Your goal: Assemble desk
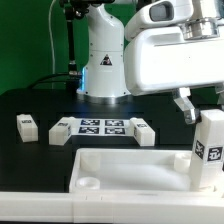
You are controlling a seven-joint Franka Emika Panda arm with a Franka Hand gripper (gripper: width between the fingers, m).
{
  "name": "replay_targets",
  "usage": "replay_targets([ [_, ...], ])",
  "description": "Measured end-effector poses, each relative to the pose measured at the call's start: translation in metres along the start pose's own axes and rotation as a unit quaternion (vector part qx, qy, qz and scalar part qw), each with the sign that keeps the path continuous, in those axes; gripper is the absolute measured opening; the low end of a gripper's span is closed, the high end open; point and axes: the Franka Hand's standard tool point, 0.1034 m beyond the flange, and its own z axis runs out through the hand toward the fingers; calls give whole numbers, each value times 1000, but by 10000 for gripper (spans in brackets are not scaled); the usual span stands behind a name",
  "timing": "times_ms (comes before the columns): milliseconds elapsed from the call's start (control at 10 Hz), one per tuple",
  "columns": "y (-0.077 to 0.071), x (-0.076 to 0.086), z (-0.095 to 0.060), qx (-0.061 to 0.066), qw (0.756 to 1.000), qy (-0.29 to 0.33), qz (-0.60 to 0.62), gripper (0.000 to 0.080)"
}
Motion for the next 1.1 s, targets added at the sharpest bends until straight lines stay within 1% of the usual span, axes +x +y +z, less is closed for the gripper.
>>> replay_targets([
  [200, 0, -2, 0, -7, 1000, 20, -1, 290],
  [400, 0, -2, 0, -7, 1000, 20, -1, 290],
  [500, 0, -2, 0, -7, 1000, 20, -1, 447],
  [600, 0, -2, 0, -7, 1000, 20, 0, 587],
  [700, 0, -1, 0, -7, 1000, 19, 0, 587],
  [800, 0, 0, -2, -6, 1000, 19, 0, 636],
  [1100, 0, 7, -12, -3, 1000, 9, -1, 647],
])
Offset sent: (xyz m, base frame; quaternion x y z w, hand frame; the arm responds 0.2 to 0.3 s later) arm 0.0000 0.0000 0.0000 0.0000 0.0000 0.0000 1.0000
